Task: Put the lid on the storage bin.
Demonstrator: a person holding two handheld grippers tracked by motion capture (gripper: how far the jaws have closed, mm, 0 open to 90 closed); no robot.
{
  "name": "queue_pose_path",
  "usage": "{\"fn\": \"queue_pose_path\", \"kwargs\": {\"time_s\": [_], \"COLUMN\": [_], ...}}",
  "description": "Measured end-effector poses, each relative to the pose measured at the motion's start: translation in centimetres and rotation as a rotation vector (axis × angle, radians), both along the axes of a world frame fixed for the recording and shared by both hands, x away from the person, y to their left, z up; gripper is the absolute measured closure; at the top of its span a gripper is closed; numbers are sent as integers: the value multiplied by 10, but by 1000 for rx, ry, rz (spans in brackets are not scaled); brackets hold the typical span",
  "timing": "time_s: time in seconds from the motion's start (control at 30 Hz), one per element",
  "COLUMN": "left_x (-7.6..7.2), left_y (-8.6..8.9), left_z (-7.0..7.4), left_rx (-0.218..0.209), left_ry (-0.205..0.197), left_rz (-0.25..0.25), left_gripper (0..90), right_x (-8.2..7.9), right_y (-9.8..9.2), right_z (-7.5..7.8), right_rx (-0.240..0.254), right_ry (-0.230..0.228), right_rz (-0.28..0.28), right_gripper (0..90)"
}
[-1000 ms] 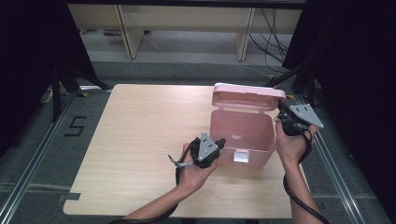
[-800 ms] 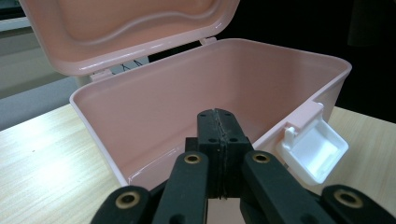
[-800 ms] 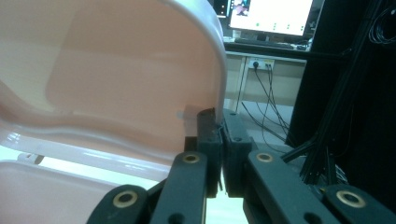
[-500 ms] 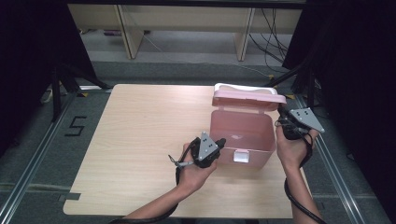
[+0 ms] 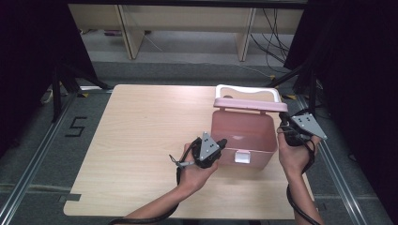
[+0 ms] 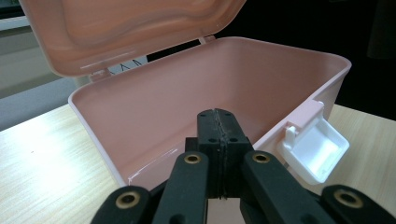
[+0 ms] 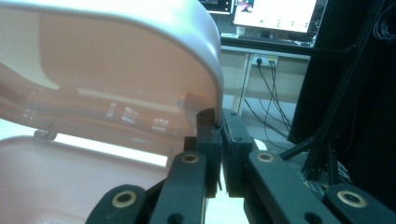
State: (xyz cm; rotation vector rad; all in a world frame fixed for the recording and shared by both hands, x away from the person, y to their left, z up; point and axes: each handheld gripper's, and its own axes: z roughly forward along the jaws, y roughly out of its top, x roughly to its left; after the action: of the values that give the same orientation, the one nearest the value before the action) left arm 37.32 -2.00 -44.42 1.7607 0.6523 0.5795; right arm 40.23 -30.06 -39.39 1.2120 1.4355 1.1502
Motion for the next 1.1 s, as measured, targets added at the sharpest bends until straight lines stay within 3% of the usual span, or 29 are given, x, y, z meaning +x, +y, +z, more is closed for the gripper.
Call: {"fn": "queue_pose_path", "kwargs": {"time_s": [0.17, 0.23, 0.3, 0.6, 0.63, 0.67, 0.77, 0.8, 1.0, 1.03, 1.1], "left_x": [0, 0, 0, 0, 0, 0, -1, -1, 1, 1, 0], "left_y": [2, 3, 4, 5, 5, 5, 5, 5, 5, 6, 6], "left_z": [0, 0, 0, 1, 1, 2, 2, 2, 2, 2, 3], "left_rx": [-3, -5, -2, -2, 0, 1, 6, 8, 11, 10, 10], "left_ry": [3, 4, 4, 15, 15, 15, 11, 11, 14, 14, 18], "left_rz": [2, 4, 4, -7, -8, -9, -10, -10, -8, -9, -13], "left_gripper": [895, 894, 894, 885, 883, 882, 880, 879, 878, 877, 874], "right_x": [-4, -6, -6, -11, -12, -12, -14, -14, -16, -17, -18], "right_y": [0, 2, 1, 1, 2, 1, 2, 1, 2, 1, 1], "right_z": [-3, -4, -4, -9, -10, -10, -12, -12, -16, -16, -17], "right_rx": [-10, 11, -9, -10, 10, -12, 5, -18, -3, -22, -17], "right_ry": [-1, 8, 1, 16, 31, 28, 44, 41, 53, 53, 67], "right_rz": [-3, -7, -4, 2, 0, 3, -1, 4, 2, 2, 7], "right_gripper": [883, 883, 882, 882, 881, 881, 881, 881, 881, 881, 880]}}
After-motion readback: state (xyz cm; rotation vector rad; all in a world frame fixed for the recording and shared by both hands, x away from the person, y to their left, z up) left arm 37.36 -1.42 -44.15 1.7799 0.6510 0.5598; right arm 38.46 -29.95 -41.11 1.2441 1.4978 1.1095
